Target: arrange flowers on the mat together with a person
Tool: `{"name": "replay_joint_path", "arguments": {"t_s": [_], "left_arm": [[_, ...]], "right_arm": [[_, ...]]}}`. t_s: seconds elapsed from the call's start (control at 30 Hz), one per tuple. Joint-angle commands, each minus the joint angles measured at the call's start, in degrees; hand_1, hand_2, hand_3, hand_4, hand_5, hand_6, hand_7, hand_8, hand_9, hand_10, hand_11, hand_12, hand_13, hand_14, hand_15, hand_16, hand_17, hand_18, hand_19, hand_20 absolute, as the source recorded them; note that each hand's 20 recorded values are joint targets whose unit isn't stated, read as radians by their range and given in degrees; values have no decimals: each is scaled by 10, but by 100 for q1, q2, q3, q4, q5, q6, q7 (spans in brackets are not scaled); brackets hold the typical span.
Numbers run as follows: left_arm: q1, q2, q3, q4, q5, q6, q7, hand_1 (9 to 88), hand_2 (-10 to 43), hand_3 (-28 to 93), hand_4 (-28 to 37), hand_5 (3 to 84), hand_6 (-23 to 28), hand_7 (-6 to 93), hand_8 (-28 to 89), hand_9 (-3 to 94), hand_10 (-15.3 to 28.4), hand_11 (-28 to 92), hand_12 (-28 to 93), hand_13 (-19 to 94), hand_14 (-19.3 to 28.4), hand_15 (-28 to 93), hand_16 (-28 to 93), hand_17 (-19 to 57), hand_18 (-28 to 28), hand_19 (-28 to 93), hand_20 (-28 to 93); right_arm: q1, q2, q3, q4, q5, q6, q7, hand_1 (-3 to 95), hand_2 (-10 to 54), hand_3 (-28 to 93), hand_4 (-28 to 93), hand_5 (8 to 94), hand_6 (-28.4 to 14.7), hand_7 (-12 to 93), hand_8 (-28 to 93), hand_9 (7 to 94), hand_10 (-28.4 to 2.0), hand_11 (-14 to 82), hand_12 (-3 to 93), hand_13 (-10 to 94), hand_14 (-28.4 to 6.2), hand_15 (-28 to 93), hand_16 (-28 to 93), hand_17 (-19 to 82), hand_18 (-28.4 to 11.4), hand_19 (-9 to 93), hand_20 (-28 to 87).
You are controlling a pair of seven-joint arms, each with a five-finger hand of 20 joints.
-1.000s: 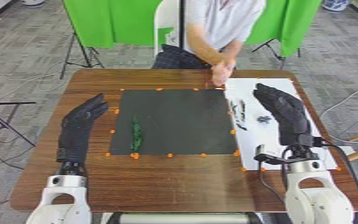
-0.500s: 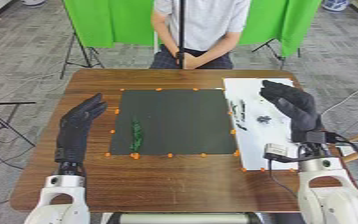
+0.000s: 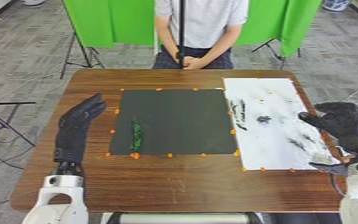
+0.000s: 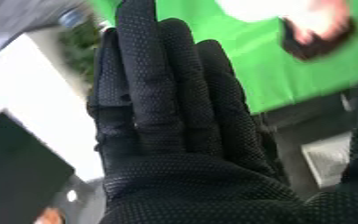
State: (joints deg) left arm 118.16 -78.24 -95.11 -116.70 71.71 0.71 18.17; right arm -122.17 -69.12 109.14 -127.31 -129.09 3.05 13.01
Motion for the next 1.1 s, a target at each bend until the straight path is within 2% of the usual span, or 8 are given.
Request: {"name": "replay_joint_path", "arguments": {"t_s": [0.03,0.23,0.43,0.83,1.1], "left_arm": [[68,25,-10,-19,-4,65,-52,239,-64,688,-208,480,36,101,-57,461,142,143,123,349,166,112,16,60,108,64,156],[57,31,0,-17,8,49,-75,240,-64,687,-207,480,36,102,-57,461,143,143,123,349,166,113,16,60,107,64,155],[61,29,-4,-24,3,48,-71,240,-64,687,-206,479,37,101,-57,462,143,143,123,348,166,113,17,60,107,65,156],[81,42,5,-33,-20,73,-54,239,-62,686,-206,480,37,101,-57,460,143,142,123,349,166,113,16,60,107,64,156],[67,51,1,-28,-29,72,-59,236,-59,688,-207,479,36,100,-57,461,143,143,123,349,167,114,16,60,107,65,156]], "right_arm": [[-238,362,-85,316,-1025,-155,664,278,-95,536,-283,600,-48,113,-75,691,-164,187,222,701,-128,351,252,327,-203,577,421],[-130,588,-352,684,-1541,1,1088,310,-95,561,-282,640,-32,149,-77,721,-157,226,237,720,-116,409,258,330,-210,630,426],[-76,716,-437,868,-1682,-179,1375,351,-95,600,-282,695,-15,171,-83,778,-145,256,247,764,-96,474,273,352,-221,705,457],[100,894,-648,1102,-1763,-602,1708,401,-95,599,-283,773,8,195,-87,854,-112,274,253,850,-60,501,289,422,-221,784,462],[199,966,-728,1261,-1787,-742,1760,423,-95,606,-283,798,12,197,-88,881,-104,273,253,879,-46,497,301,446,-217,811,446]]}}
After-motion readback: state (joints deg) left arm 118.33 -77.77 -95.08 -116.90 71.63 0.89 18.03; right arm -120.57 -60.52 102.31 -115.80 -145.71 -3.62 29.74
